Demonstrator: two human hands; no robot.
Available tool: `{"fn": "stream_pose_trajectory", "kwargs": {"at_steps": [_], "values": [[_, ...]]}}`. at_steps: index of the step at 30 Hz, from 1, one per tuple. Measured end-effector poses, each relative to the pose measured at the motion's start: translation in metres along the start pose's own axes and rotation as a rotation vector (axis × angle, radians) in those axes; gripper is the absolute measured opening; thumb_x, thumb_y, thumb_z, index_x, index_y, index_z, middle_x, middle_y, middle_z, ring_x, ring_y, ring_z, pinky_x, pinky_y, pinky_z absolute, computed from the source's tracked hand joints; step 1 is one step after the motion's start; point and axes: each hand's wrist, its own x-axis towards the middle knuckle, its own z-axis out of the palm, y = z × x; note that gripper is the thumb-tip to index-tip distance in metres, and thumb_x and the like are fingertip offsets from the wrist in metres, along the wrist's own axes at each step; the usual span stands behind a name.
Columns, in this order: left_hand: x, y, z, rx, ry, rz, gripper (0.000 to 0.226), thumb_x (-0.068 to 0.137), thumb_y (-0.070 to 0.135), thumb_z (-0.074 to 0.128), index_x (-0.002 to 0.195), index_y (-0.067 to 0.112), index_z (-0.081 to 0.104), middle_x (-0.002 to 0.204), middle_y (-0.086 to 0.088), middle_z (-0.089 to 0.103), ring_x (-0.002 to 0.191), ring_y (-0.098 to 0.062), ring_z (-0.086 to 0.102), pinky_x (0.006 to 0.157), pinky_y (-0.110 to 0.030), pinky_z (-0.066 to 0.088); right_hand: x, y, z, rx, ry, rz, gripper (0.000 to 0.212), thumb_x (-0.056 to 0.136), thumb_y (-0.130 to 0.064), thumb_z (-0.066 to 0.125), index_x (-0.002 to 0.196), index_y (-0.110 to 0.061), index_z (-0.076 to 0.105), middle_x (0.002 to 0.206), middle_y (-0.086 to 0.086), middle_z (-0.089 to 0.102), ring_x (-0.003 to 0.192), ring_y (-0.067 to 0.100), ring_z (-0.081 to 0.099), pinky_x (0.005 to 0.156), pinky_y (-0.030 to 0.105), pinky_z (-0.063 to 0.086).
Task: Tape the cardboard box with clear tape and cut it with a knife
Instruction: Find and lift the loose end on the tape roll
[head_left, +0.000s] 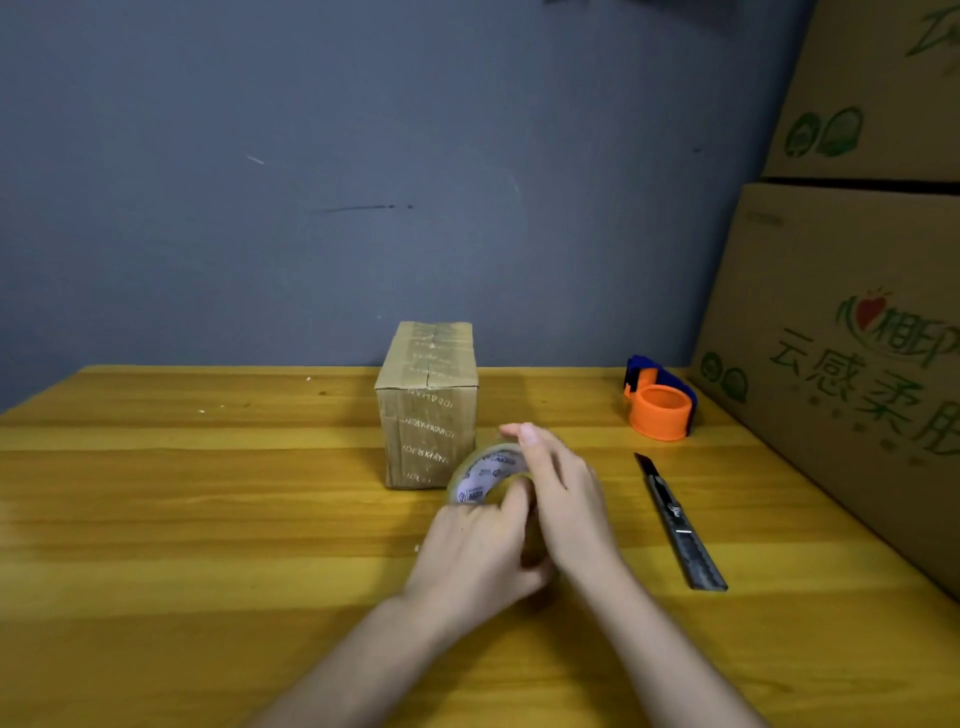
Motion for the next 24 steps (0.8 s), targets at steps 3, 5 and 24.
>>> {"fn": "stream_pose_trajectory", "kwargs": {"at_steps": [3, 5, 24], "values": [[-0.004, -0.001, 0.007, 0.014, 0.018, 0.093, 0.04, 0.06, 0.055, 0.042, 0.082, 0.022, 0.039, 0.045, 0.002, 0.061, 0.038, -0.013, 0.059, 0.033, -0.018, 0.035, 0.01, 0.005, -0.005, 0.195, -0.156, 0.113, 0.06, 0.082, -0.068, 0.038, 0.097, -0.022, 0.074, 0.099, -0.004, 0.075, 0.098, 0.016, 0.068, 0.097, 0.039, 0.049], [-0.007, -0.002, 0.01, 0.028, 0.015, 0.167, 0.039, 0.063, 0.055, 0.044, 0.083, 0.022, 0.039, 0.047, 0.001, 0.062, 0.041, -0.015, 0.061, 0.034, -0.019, 0.038, 0.013, 0.002, -0.015, 0.356, -0.31, 0.211, 0.061, 0.085, -0.057, 0.04, 0.099, -0.008, 0.073, 0.1, 0.007, 0.075, 0.096, 0.022, 0.07, 0.091, 0.028, 0.053], [-0.017, -0.004, 0.018, 0.111, -0.022, 0.418, 0.038, 0.068, 0.054, 0.047, 0.083, 0.02, 0.043, 0.046, 0.003, 0.059, 0.041, -0.013, 0.057, 0.035, -0.021, 0.038, 0.012, 0.009, -0.03, 0.375, -0.562, 0.319, 0.052, 0.094, -0.05, 0.035, 0.097, -0.006, 0.062, 0.095, 0.008, 0.064, 0.087, 0.016, 0.061, 0.085, 0.027, 0.049]]}}
